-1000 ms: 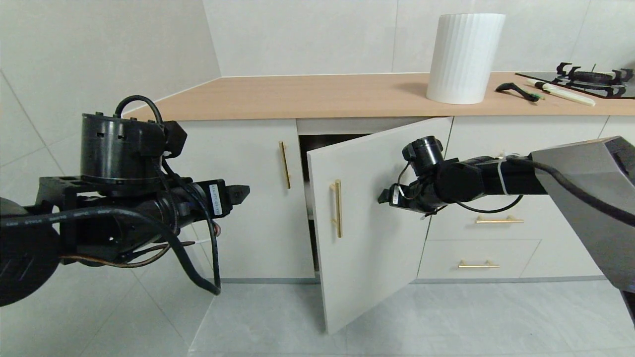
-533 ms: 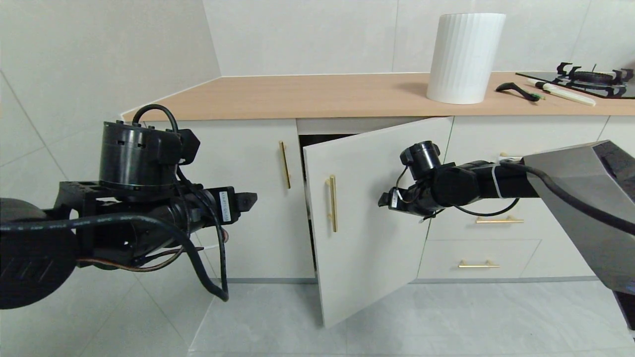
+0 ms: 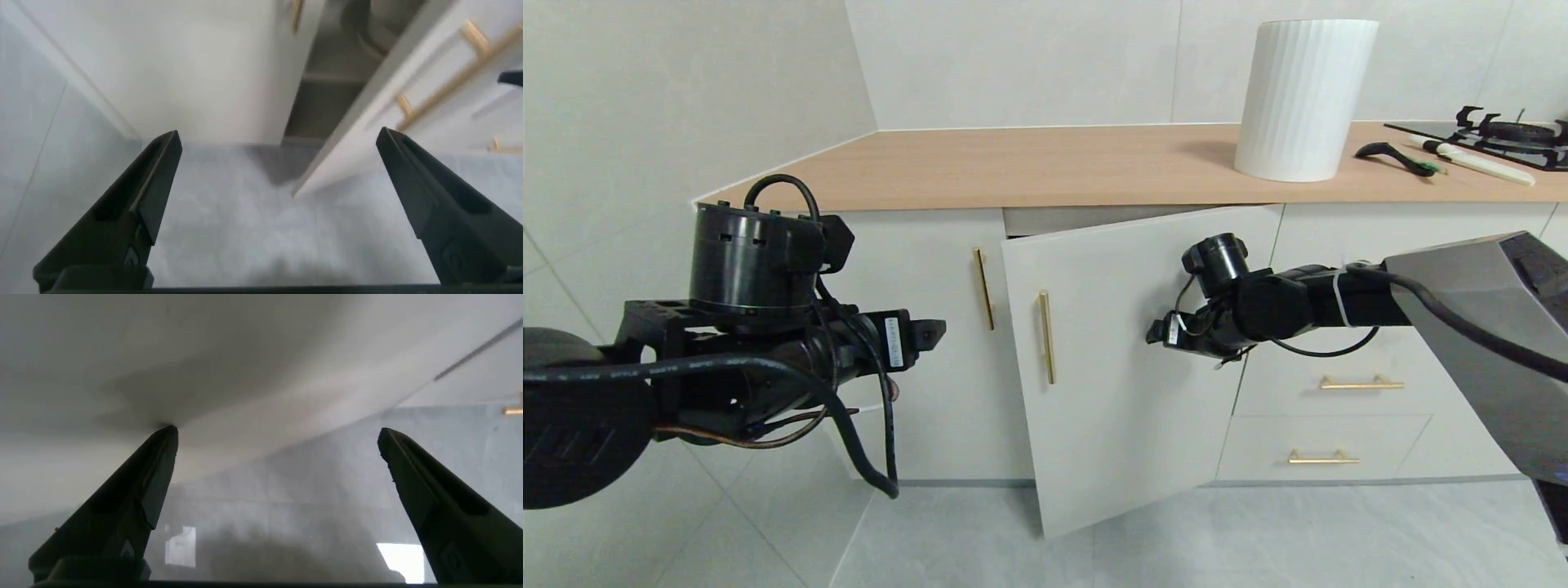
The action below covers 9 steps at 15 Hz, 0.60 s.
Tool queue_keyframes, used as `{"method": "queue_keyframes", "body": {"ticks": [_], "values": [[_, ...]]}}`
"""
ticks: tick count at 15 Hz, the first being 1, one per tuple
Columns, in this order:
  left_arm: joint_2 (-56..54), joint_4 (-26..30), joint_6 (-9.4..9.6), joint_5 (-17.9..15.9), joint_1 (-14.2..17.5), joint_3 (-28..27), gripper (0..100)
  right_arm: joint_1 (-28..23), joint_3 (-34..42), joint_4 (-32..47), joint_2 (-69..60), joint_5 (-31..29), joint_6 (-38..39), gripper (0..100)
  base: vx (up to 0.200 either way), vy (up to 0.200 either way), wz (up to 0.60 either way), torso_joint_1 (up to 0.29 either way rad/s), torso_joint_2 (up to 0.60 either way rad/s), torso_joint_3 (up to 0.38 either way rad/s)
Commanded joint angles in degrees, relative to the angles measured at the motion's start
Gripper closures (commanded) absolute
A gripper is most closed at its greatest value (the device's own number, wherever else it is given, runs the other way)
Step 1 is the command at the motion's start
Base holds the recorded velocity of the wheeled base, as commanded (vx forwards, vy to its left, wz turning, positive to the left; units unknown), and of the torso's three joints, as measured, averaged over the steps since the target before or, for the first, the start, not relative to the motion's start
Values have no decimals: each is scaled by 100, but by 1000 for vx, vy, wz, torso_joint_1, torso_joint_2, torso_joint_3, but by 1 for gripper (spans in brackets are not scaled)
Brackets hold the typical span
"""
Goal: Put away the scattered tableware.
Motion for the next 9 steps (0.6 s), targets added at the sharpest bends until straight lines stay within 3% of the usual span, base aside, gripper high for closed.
{"method": "queue_keyframes", "body": {"ticks": [1, 6, 9], "values": [[-38, -2, -8, 3, 2, 4, 0, -5, -7, -74, -2, -3, 43, 0, 0, 0, 0, 0, 0, 0], [-65, -11, 1, 3, 2, 39, 0, 4, -42, -381, 33, -39, 368, 0, 0, 0, 0, 0, 0, 0], [-65, -11, 1, 3, 2, 39, 0, 4, -455, -663, 341, -707, 658, 0, 0, 0, 0, 0, 0, 0]]}}
